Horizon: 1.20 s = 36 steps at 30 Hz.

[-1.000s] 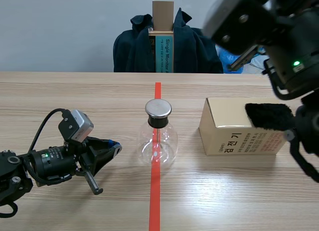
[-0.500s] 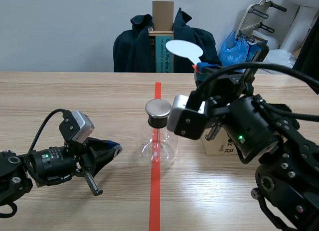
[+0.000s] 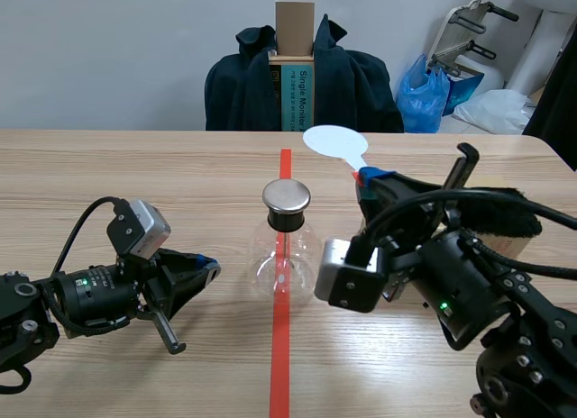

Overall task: Do the electroscope experiment.
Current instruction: 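Bring the plate to the electroscope and point at the metal foil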

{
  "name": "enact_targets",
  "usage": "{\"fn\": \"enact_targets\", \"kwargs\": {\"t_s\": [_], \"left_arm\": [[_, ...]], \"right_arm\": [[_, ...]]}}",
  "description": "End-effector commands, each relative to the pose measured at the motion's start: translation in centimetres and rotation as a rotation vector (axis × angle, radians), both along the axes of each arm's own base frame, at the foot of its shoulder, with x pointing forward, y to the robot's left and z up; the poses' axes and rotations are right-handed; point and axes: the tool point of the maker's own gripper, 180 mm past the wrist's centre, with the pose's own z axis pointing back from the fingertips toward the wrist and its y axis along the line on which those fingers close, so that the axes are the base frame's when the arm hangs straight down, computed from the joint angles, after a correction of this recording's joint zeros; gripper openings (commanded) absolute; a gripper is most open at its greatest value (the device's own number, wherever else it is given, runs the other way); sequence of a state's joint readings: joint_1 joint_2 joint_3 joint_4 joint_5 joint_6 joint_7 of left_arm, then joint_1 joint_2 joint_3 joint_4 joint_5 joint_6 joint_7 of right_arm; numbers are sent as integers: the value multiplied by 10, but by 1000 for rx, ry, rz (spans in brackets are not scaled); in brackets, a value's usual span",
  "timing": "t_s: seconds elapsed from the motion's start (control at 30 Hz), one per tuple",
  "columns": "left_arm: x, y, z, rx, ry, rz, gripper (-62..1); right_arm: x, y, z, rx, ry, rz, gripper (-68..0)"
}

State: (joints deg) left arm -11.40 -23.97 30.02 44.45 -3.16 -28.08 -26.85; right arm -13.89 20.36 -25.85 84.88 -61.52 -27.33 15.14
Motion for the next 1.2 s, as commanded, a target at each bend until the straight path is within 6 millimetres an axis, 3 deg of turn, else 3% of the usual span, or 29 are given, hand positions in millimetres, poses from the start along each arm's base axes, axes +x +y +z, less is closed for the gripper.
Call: {"fn": "enact_targets", "kwargs": {"t_s": [0.0,0.67,1.17], "left_arm": [[6,-4,12,-28,-35,2,-581],[6,-4,11,-27,-32,2,-581],[5,-4,11,-25,-30,2,-581]], "right_arm": [[3,-2,14,7,-52,-1,-669],[-1,-7,-10,-52,-9,12,-669],[-21,19,-5,-99,-82,193,-669]]}}
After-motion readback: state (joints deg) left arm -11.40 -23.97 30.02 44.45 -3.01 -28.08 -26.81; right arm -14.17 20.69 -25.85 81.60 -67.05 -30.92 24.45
